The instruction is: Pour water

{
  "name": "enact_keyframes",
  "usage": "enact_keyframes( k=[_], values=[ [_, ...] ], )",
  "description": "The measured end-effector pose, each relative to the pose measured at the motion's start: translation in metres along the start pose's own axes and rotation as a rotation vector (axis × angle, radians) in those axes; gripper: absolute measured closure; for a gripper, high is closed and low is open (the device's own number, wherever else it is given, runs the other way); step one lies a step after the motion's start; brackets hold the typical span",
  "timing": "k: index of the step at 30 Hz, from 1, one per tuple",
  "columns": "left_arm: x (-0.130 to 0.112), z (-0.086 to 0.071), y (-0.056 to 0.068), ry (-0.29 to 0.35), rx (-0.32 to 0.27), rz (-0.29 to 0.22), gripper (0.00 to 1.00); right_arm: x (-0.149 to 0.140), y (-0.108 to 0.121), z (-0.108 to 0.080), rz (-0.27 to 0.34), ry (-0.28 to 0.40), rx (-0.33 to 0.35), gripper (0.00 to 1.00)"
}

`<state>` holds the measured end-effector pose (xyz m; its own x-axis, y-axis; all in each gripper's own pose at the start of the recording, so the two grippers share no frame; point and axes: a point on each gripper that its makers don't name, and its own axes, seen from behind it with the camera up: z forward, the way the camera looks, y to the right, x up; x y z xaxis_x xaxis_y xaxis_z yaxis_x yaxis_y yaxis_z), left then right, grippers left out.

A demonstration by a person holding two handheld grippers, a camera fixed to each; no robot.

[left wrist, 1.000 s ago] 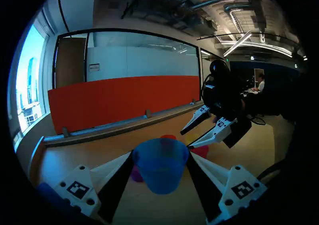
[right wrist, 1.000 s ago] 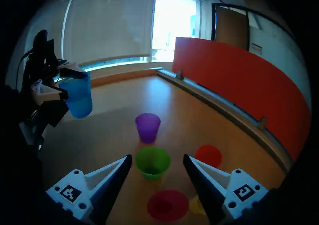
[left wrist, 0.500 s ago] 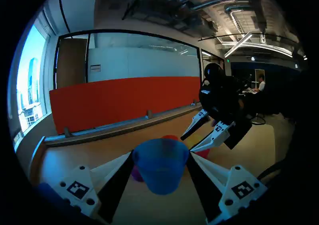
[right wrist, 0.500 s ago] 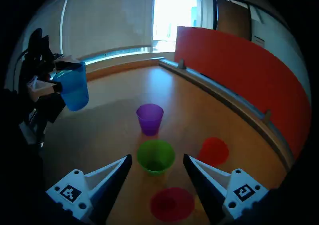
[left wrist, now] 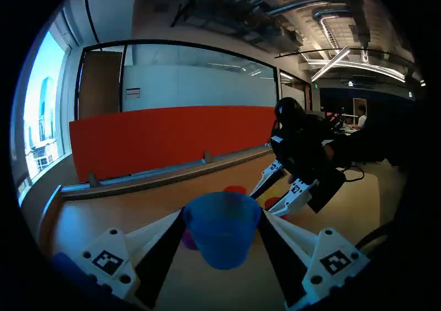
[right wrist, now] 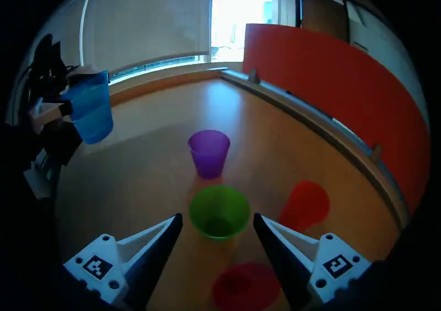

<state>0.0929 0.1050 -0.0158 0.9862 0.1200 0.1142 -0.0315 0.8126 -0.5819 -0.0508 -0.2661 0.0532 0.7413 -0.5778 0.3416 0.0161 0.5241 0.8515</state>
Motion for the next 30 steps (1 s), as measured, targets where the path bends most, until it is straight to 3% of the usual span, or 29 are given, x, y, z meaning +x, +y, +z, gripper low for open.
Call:
enact_keyframes(
  k=[15,30],
  values=[
    [-0.008,0.003,-0.004,-0.004,-0.002,-0.017,0.12,-0.013,0.001,0.023,0.026,-0.048,-0.002,0.00],
    [-0.011,0.003,-0.006,-0.006,-0.001,-0.025,0.12,-0.009,0.002,0.040,0.047,-0.044,-0.008,0.00]
  ],
)
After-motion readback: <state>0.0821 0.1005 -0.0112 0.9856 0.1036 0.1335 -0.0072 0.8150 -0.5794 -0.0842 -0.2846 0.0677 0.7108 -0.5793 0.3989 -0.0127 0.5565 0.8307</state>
